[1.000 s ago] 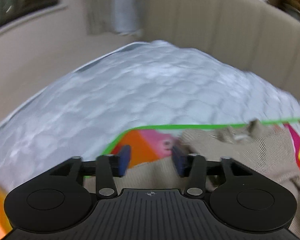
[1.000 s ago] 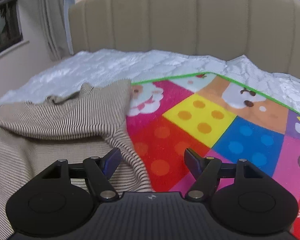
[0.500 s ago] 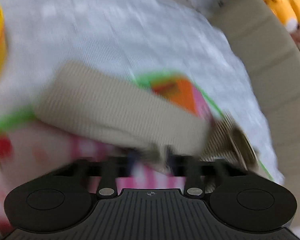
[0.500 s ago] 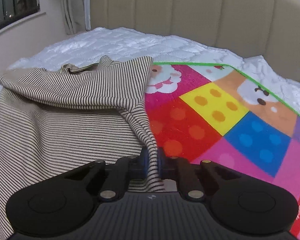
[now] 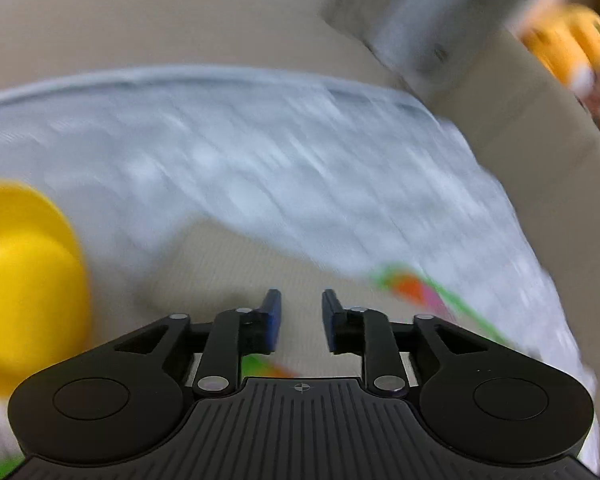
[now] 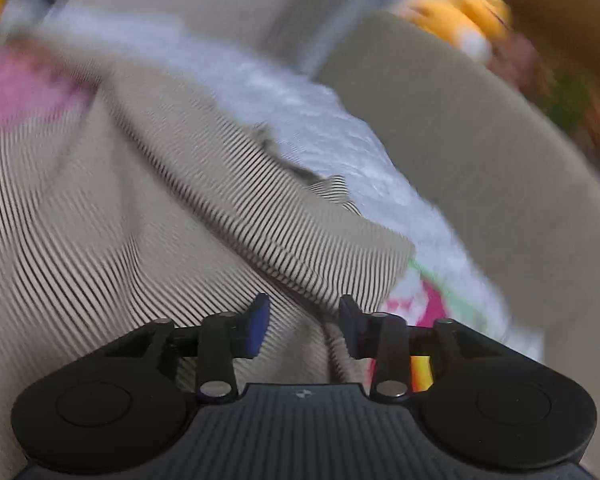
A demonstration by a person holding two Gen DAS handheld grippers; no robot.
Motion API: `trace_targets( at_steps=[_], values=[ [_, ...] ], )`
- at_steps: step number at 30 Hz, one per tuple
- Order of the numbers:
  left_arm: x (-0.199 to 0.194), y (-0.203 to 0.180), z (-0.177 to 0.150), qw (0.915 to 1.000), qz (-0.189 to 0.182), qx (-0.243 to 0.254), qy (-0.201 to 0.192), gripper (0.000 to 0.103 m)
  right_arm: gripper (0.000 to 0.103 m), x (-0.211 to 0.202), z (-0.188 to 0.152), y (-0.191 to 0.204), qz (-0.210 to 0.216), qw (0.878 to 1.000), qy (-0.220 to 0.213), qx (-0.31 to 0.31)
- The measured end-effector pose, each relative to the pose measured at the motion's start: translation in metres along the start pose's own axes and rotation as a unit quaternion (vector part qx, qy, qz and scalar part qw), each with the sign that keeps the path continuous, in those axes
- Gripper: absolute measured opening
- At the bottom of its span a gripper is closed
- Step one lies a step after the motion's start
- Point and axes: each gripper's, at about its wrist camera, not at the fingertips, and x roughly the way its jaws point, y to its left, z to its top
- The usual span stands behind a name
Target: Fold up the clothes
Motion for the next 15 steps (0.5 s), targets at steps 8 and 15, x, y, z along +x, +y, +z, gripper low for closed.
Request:
trace_targets(
  at_steps=[8, 15],
  values=[
    [0.038, -0.117, -0.053, 0.9756, -0.107, 0.175, 0.079, 0.079, 0.037, 0.017, -0.001, -0.002, -0.040, 0.994, -0.017, -0.103],
    [0.083, -0.171, -0.066, 0.9628, -0.045, 0.258, 0.068, 0.016, 0.007, 0.037, -0.009, 0.000, -0.041, 0.982, -0.017, -0.183]
  ],
)
